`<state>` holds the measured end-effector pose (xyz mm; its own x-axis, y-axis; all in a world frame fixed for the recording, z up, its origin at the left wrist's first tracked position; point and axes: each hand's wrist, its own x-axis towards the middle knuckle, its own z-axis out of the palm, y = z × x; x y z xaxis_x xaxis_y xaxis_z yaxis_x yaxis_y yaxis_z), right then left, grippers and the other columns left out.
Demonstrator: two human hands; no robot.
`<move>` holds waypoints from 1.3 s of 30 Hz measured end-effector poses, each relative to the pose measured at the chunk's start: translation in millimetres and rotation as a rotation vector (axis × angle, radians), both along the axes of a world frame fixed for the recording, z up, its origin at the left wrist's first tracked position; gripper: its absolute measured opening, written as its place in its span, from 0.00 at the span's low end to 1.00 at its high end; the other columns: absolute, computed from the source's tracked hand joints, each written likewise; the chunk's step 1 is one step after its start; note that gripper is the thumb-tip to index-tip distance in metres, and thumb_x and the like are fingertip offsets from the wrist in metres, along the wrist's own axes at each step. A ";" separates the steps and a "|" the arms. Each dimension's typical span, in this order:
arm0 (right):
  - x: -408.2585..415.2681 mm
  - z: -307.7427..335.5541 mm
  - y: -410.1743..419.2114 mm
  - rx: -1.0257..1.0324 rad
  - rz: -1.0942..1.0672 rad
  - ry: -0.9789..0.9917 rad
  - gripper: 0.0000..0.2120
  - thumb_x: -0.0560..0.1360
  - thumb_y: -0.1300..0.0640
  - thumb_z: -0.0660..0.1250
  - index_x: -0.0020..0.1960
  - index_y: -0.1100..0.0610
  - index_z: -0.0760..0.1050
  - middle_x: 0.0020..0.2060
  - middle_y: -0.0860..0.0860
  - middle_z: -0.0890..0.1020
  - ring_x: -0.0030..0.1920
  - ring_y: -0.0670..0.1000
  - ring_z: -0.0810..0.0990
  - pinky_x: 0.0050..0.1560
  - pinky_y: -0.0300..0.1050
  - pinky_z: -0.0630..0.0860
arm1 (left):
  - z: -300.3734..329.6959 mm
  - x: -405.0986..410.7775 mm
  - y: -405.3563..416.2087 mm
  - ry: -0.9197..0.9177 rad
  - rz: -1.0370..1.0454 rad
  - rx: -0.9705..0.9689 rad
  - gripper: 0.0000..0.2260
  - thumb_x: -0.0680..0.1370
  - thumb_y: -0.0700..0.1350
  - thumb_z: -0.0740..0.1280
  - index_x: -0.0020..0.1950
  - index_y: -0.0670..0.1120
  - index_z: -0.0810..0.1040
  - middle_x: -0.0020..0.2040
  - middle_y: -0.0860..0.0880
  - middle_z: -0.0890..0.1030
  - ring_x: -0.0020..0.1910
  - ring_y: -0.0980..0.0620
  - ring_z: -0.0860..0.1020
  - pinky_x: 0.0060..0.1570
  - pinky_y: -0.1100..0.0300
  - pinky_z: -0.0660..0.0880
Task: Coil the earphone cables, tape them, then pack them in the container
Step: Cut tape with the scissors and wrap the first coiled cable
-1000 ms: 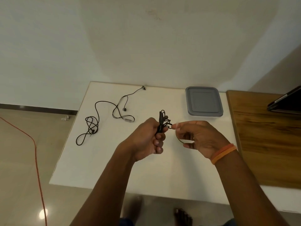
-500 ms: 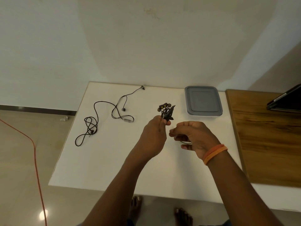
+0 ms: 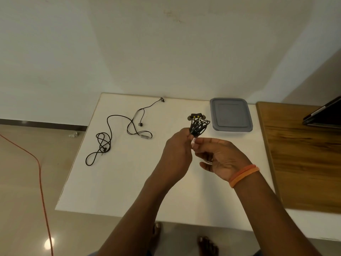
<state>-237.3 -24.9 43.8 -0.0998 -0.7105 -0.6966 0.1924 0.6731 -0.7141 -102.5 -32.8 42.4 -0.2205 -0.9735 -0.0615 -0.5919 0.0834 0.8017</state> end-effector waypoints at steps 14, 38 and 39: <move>0.4 1.2 -2.8 -0.055 -0.041 -0.079 0.09 0.69 0.59 0.75 0.49 0.56 0.85 0.43 0.53 0.85 0.47 0.51 0.82 0.43 0.48 0.78 | -5.7 -1.9 0.3 -0.014 -0.034 -0.052 0.14 0.81 0.34 0.58 0.66 0.39 0.74 0.58 0.41 0.80 0.57 0.45 0.77 0.56 0.61 0.70; -7.1 1.5 0.5 0.022 -0.015 -0.066 0.12 0.70 0.60 0.73 0.53 0.60 0.82 0.41 0.56 0.85 0.39 0.50 0.81 0.42 0.46 0.77 | -15.7 10.4 7.8 -0.416 -0.302 -0.206 0.08 0.83 0.44 0.56 0.59 0.44 0.72 0.44 0.49 0.69 0.42 0.48 0.69 0.41 0.52 0.72; -8.2 2.7 0.9 0.023 0.018 -0.040 0.12 0.70 0.59 0.73 0.53 0.60 0.82 0.43 0.56 0.85 0.39 0.50 0.81 0.43 0.48 0.78 | -16.7 11.4 6.6 -0.407 -0.301 -0.185 0.08 0.83 0.43 0.56 0.58 0.44 0.72 0.43 0.49 0.68 0.41 0.48 0.69 0.40 0.53 0.71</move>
